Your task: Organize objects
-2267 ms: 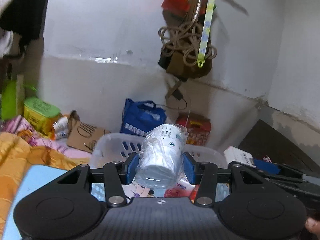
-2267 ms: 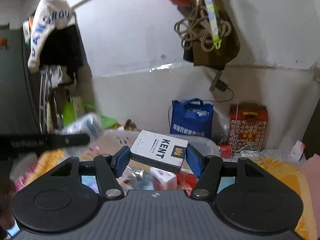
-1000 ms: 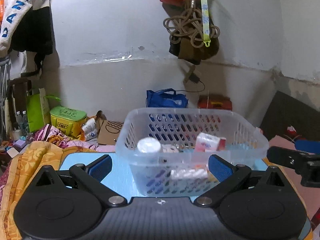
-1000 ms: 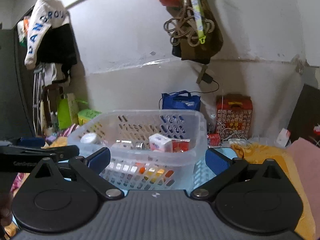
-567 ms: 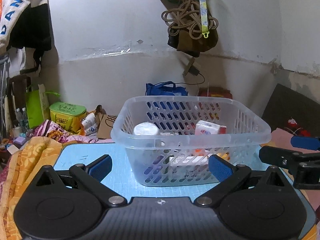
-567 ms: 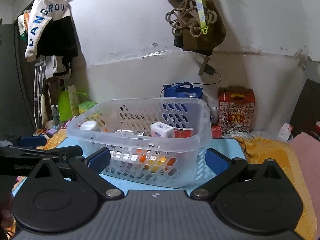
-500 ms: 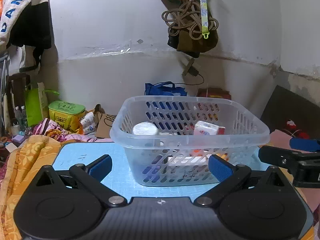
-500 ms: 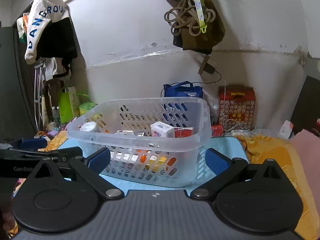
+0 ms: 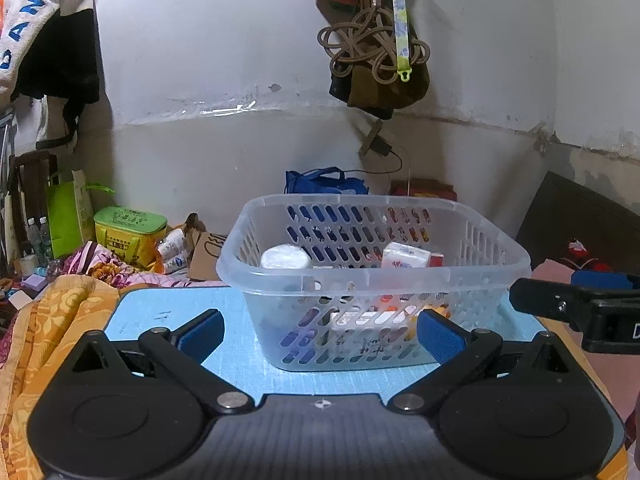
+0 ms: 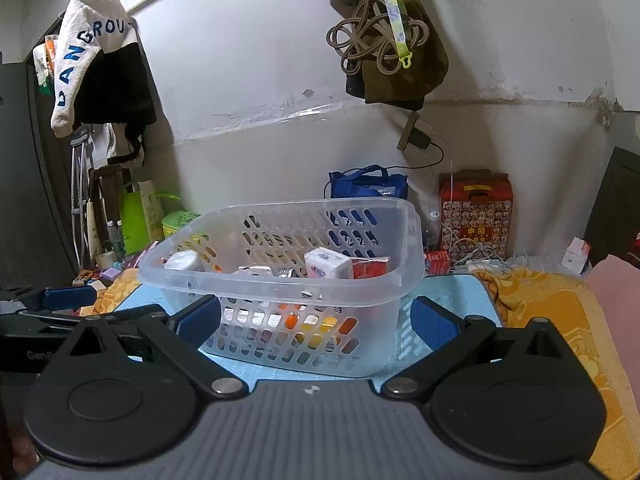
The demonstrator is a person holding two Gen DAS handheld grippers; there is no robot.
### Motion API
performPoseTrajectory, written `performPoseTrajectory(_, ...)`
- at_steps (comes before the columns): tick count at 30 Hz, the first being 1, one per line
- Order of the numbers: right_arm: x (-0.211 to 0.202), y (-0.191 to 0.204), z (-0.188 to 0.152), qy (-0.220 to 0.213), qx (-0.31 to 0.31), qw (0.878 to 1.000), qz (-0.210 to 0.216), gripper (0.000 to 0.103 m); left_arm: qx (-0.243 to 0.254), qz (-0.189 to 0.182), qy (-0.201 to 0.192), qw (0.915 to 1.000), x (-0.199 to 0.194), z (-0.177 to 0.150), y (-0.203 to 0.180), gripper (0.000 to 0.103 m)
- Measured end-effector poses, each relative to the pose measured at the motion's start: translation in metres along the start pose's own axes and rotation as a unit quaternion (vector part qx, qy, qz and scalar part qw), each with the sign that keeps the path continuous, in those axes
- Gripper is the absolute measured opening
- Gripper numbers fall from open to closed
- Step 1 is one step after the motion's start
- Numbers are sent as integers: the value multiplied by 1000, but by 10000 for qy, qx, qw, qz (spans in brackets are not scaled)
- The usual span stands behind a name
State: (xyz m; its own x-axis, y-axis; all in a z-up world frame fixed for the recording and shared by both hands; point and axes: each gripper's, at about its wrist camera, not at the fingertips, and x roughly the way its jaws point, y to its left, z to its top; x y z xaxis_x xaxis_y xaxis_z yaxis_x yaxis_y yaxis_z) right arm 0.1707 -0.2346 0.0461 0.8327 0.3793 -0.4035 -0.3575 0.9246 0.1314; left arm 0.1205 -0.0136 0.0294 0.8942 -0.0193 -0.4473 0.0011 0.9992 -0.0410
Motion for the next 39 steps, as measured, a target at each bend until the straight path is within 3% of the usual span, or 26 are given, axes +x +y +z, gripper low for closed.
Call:
performPoseTrajectory(7, 0, -1, 0, -21, -31, 10000, -36, 103, -90, -5, -211, 9997, -8, 2, 2, 103)
performPoseTrajectory(27, 3, 5, -2, 93, -186, 9998, 30, 103, -24, -10, -127, 9999, -4, -3, -2, 103)
performPoseTrajectory(33, -2, -3, 0, -88, 68, 9999, -14, 103, 46, -52, -55, 10000, -4, -4, -5, 103)
performPoseTrajectory(39, 3, -14, 0, 75, 320, 9994, 60, 103, -2, 14, -92, 10000, -5, -4, -3, 103)
